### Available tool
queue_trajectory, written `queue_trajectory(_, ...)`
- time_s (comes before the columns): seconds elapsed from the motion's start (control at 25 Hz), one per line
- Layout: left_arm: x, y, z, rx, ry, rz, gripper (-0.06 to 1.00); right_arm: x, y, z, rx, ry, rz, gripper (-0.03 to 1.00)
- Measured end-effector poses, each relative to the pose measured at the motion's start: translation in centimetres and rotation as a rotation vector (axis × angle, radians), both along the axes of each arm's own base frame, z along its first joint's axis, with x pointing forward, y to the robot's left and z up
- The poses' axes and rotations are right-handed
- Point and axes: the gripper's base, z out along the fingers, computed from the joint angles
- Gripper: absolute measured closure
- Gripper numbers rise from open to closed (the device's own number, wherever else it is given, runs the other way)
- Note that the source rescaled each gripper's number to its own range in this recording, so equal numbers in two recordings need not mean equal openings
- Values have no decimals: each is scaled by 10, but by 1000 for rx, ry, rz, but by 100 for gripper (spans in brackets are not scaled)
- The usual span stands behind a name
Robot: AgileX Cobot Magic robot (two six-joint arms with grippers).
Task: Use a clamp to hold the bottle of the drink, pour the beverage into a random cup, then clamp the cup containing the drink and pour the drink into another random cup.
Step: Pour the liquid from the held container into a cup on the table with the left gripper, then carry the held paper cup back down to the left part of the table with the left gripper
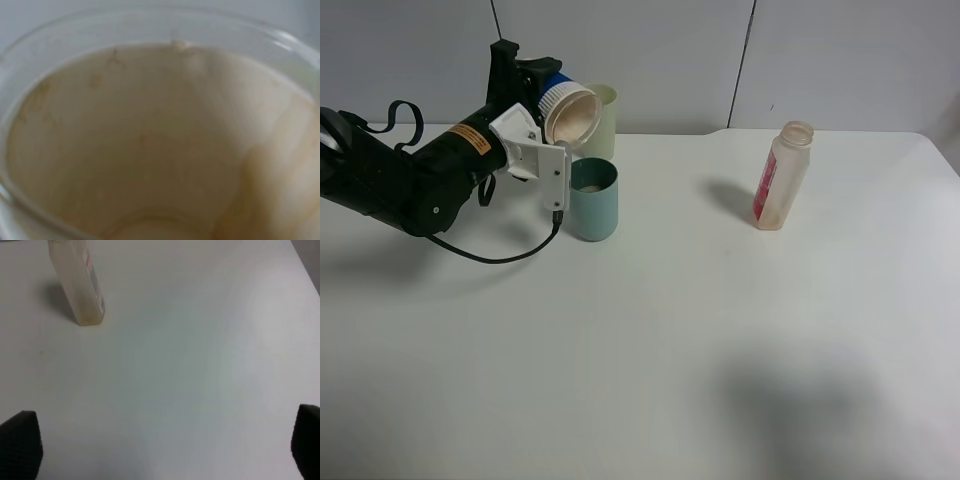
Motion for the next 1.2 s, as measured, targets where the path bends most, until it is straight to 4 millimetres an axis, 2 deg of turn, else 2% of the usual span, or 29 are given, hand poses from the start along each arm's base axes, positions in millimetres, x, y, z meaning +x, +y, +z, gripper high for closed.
queue_trajectory(0.32, 0, 0, 0, -5, 0, 0, 94, 0, 0, 0, 0, 0, 0, -3)
queue_trajectory(0.48, 0, 0, 0, -87, 36, -7, 94, 0, 0, 0, 0, 0, 0, -3)
queue_trajectory(1.0, 0, 0, 0, -754, 333, -64, 94, 0, 0, 0, 0, 0, 0, -3)
queue_trajectory(1.12, 0, 0, 0, -829, 366, -70, 94, 0, 0, 0, 0, 0, 0, -3)
queue_trajectory(1.2, 0, 0, 0, -977, 432, -83, 94, 0, 0, 0, 0, 0, 0, -3)
